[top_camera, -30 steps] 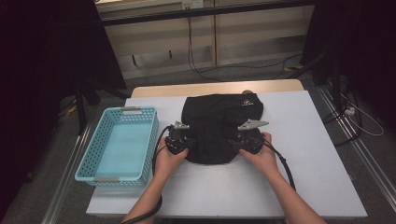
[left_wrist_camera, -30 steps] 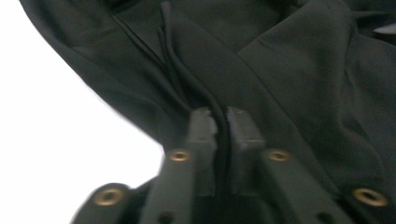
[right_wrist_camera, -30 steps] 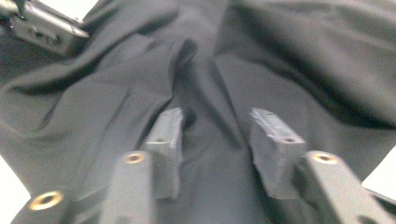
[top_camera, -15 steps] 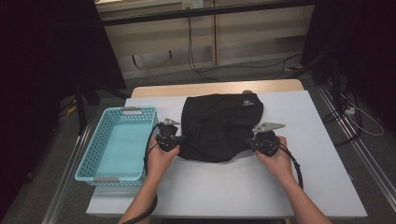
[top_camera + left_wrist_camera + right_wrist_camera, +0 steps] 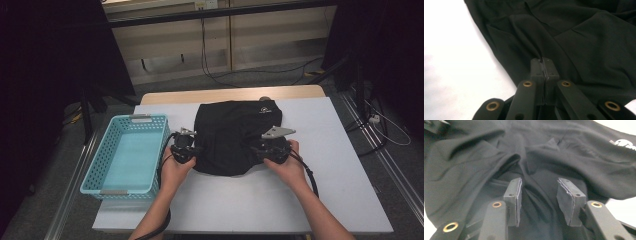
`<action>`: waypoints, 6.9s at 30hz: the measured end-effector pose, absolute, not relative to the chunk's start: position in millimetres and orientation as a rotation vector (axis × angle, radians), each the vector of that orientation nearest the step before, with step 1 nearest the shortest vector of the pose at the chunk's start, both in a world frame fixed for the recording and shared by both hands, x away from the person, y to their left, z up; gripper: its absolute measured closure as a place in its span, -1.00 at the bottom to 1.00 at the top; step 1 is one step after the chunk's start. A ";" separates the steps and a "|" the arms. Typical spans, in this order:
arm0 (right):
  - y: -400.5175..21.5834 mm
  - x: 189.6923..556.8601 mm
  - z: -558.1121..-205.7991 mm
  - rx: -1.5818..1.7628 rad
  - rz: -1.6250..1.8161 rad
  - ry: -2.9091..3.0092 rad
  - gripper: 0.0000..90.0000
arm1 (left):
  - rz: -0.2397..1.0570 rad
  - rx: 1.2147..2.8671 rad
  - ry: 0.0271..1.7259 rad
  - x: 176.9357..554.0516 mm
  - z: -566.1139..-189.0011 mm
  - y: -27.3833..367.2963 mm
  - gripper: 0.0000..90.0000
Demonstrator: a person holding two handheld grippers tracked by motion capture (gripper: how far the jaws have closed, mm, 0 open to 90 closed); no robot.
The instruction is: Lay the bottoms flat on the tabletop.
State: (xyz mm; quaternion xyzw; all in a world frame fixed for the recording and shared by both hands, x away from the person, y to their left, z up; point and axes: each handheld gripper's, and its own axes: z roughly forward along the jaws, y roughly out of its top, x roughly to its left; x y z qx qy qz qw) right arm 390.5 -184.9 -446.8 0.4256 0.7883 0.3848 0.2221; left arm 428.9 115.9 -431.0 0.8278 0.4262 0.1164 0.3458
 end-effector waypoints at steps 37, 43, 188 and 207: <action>-189.2 371.9 -449.5 1.137 1.048 2.241 0.33 | 0.354 2.093 1.042 423.0 -423.7 104.8 -0.20; -192.1 374.0 -456.1 1.148 1.014 2.309 0.90 | 0.330 2.114 0.981 422.3 -431.9 92.5 -0.54; -195.7 326.0 -423.5 1.131 1.232 2.303 0.82 | 0.269 2.114 0.950 416.8 -427.8 90.2 -0.67; -272.2 345.8 -451.3 1.414 0.945 2.123 0.25 | 0.261 2.111 0.940 414.5 -425.2 89.7 -0.67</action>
